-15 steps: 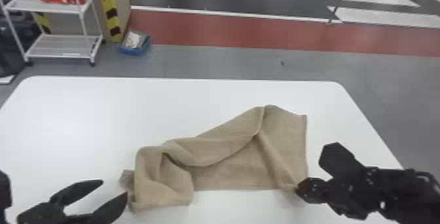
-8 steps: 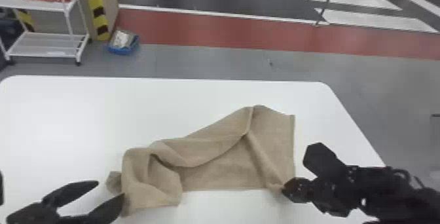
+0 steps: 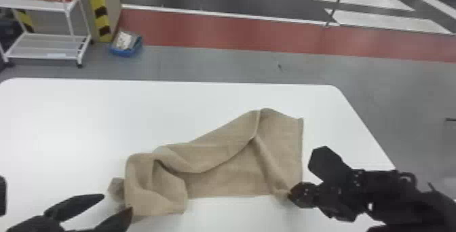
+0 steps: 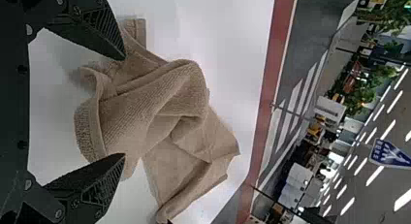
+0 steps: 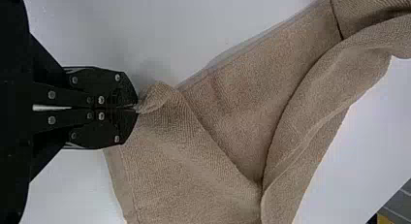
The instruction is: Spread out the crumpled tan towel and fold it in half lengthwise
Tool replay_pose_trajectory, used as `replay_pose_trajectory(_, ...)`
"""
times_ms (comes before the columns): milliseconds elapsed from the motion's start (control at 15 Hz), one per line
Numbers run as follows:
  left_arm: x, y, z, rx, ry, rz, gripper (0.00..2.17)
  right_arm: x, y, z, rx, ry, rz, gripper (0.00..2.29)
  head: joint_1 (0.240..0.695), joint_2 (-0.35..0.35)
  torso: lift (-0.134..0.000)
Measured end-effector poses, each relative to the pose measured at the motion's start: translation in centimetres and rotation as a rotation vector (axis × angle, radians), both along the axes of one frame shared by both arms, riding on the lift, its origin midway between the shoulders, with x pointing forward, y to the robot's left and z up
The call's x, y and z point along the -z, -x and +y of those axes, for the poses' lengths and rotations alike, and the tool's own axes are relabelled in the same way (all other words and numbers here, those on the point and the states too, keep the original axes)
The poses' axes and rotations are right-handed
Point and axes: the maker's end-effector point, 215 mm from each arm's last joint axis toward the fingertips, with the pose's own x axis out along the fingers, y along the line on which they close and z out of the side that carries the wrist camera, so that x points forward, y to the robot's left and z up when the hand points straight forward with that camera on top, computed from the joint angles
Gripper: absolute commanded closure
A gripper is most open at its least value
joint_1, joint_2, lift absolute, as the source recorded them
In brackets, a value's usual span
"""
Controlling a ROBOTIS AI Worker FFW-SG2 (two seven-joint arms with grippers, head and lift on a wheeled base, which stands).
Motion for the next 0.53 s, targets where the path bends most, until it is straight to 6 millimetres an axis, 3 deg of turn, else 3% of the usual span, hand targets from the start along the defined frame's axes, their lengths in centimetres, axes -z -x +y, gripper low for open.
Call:
replay_pose_trajectory(200, 0.8, 0.7, -1.1, 0.025, -0.007, 0.023, 0.24, 0.2, 0.1, -0.1, 0.002, 0.003, 0.005, 1.54, 0.695, -0.242, -0.124)
replay_pose_trajectory(333, 1.4, 0.9, -1.7, 0.032, -0.033, 0.030, 0.76, 0.3, 0.1, -0.2, 0.003, 0.004, 0.006, 1.54, 0.695, -0.251, -0.124)
replay_pose_trajectory(533, 2.8, 0.4, -1.3, 0.015, -0.122, 0.033, 1.76, -0.1, -0.2, -0.3, 0.005, 0.004, -0.004, 1.54, 0.695, -0.248, -0.124)
